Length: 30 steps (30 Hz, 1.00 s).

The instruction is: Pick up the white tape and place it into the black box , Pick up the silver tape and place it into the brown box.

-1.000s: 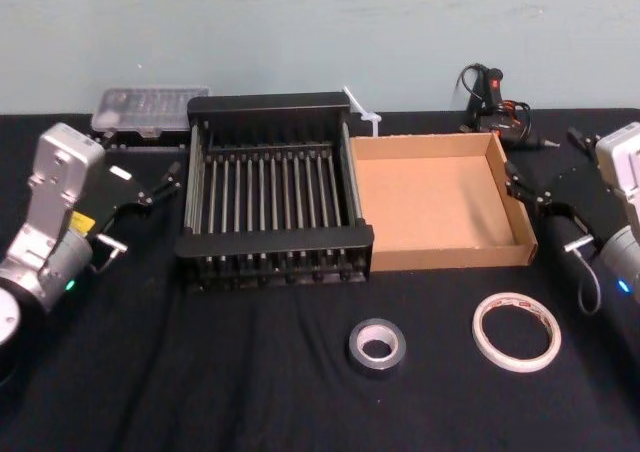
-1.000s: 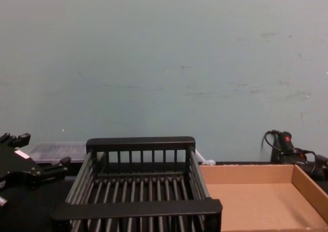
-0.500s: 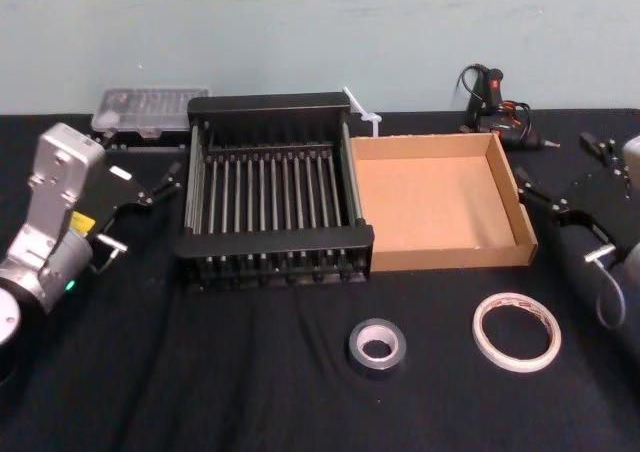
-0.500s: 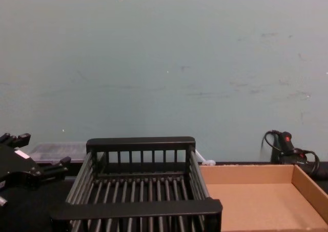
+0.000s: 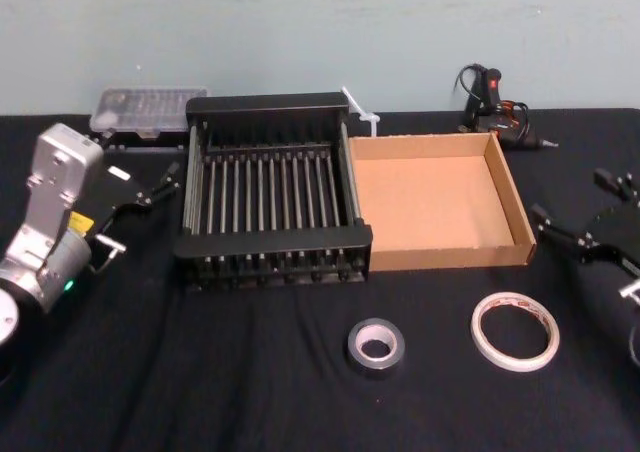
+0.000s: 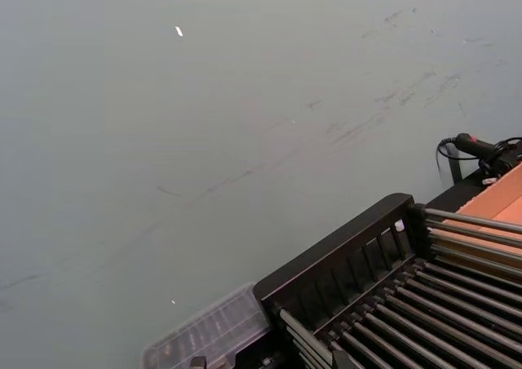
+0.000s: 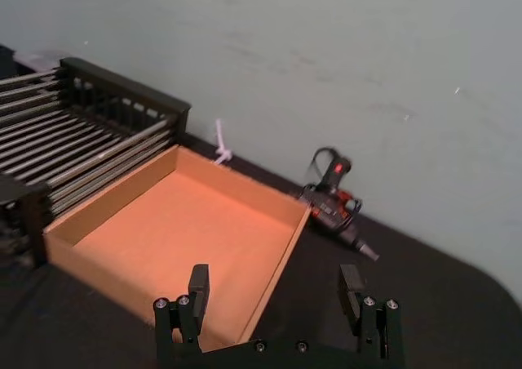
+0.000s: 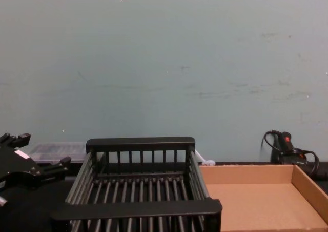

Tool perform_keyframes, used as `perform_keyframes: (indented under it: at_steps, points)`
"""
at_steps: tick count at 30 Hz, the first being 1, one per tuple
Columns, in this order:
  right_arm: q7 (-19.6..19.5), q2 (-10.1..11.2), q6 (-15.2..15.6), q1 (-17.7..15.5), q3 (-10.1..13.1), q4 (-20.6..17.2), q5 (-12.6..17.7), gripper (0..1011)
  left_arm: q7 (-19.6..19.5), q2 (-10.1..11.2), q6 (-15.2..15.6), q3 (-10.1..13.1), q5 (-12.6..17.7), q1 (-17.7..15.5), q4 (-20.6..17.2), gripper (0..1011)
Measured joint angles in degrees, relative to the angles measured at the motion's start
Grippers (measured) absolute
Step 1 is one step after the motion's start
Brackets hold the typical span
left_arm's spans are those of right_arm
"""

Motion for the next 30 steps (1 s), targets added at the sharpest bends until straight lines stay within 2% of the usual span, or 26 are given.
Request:
perform_keyframes:
  at_steps: [6,11,18,30]
  points:
    - [1.84,0.49,3.73,-2.94,1.81,-1.88,2.93,1002,0.0,0.0,0.0,0.0,0.0,0.0,0.0,1001]
    - [3.06,0.32,6.3,-3.64,2.06,-2.03,3.84,1002,0.0,0.0,0.0,0.0,0.0,0.0,0.0,1001]
    - [4.8,0.05,8.93,-4.37,2.05,-1.52,3.93,1002,0.0,0.0,0.0,0.0,0.0,0.0,0.0,1001]
    - [7.61,-0.65,11.52,-4.5,1.54,-0.01,2.87,1002,0.0,0.0,0.0,0.0,0.0,0.0,0.0,1001]
